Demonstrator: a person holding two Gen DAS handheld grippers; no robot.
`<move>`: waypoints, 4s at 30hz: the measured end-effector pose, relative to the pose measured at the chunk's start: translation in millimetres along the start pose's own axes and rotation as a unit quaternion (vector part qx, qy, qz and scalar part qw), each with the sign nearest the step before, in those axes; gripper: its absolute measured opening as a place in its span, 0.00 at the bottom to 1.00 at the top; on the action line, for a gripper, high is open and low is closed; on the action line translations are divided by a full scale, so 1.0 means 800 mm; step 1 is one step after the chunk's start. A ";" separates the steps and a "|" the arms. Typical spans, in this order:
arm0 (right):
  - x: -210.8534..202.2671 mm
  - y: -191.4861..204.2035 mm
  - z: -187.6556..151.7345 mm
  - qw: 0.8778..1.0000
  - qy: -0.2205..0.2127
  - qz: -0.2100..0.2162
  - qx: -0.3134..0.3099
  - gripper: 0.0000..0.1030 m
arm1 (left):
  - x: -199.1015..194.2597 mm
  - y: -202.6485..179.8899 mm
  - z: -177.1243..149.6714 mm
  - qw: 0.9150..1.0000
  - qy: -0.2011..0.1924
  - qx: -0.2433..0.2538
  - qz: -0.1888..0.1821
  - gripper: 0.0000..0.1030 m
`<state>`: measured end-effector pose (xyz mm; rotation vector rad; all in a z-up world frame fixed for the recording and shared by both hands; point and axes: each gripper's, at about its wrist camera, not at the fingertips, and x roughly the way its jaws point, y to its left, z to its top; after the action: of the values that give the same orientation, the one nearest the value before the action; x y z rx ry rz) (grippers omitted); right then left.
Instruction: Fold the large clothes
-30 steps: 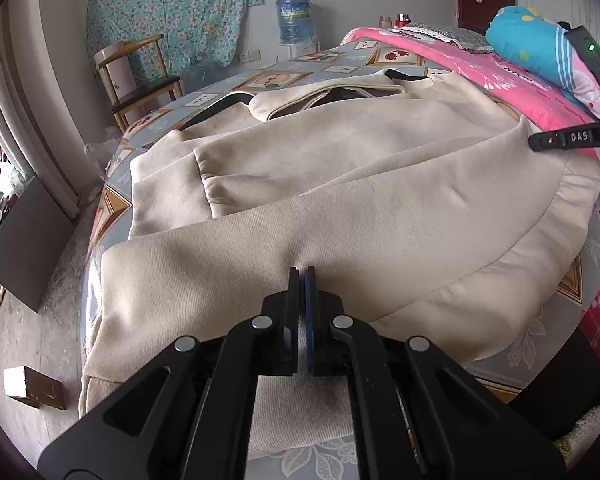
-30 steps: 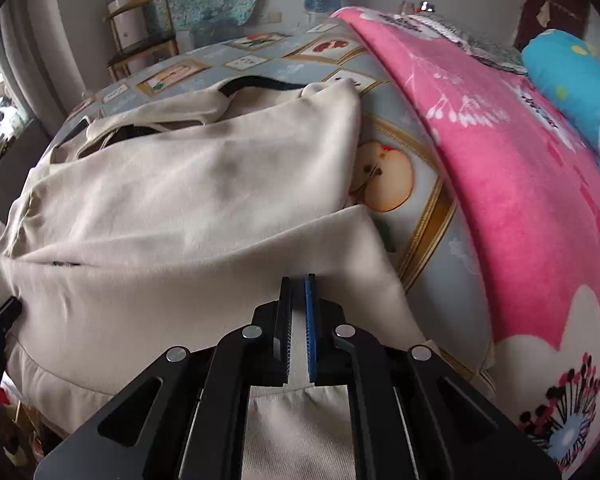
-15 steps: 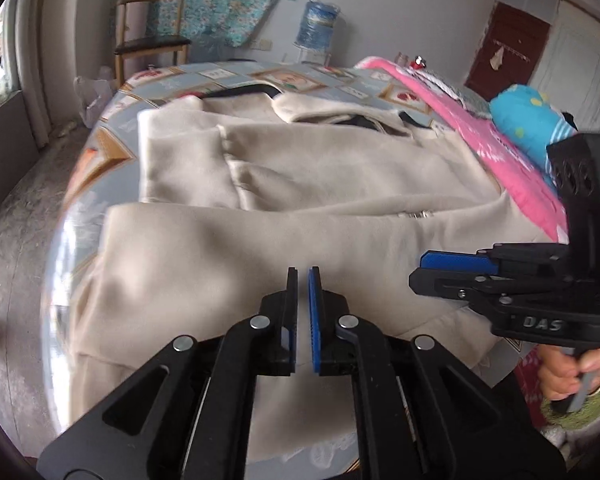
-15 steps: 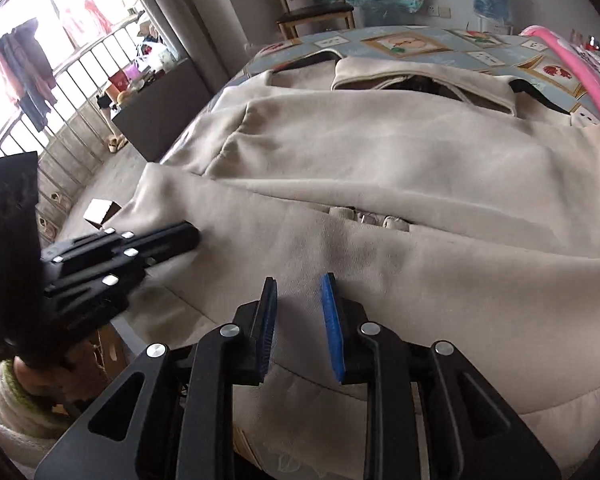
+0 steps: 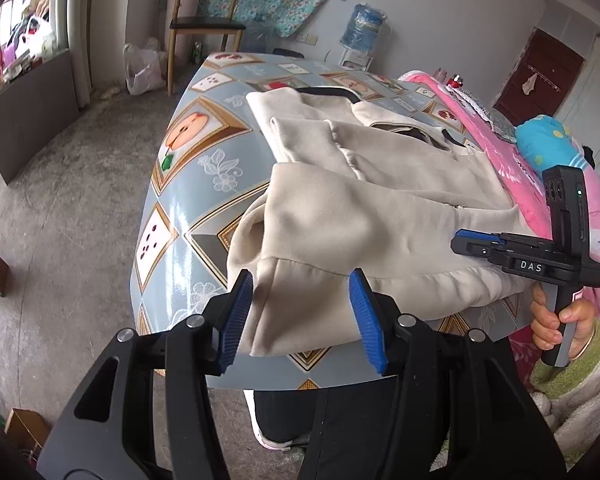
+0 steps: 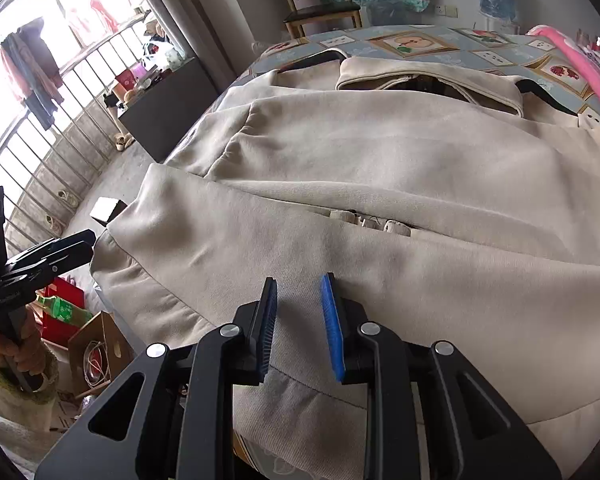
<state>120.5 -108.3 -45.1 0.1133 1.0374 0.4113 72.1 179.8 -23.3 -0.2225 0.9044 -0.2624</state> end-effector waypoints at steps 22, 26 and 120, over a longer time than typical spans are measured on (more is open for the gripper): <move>0.001 0.009 0.001 1.000 0.004 -0.024 -0.008 0.23 | 0.074 0.062 0.053 0.965 0.102 -0.090 -0.224 0.45; 0.001 0.010 0.001 1.000 0.004 -0.026 -0.011 0.23 | 0.094 0.072 0.061 0.955 0.128 -0.110 -0.246 0.45; -0.134 -0.177 -0.019 0.990 0.006 -0.132 -0.043 0.17 | 0.099 -0.112 0.030 0.965 0.058 0.191 0.169 0.15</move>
<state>99.3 -280.8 -5.6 -0.1039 1.0299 0.2158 126.2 71.9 -40.5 0.3066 0.9728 -0.1275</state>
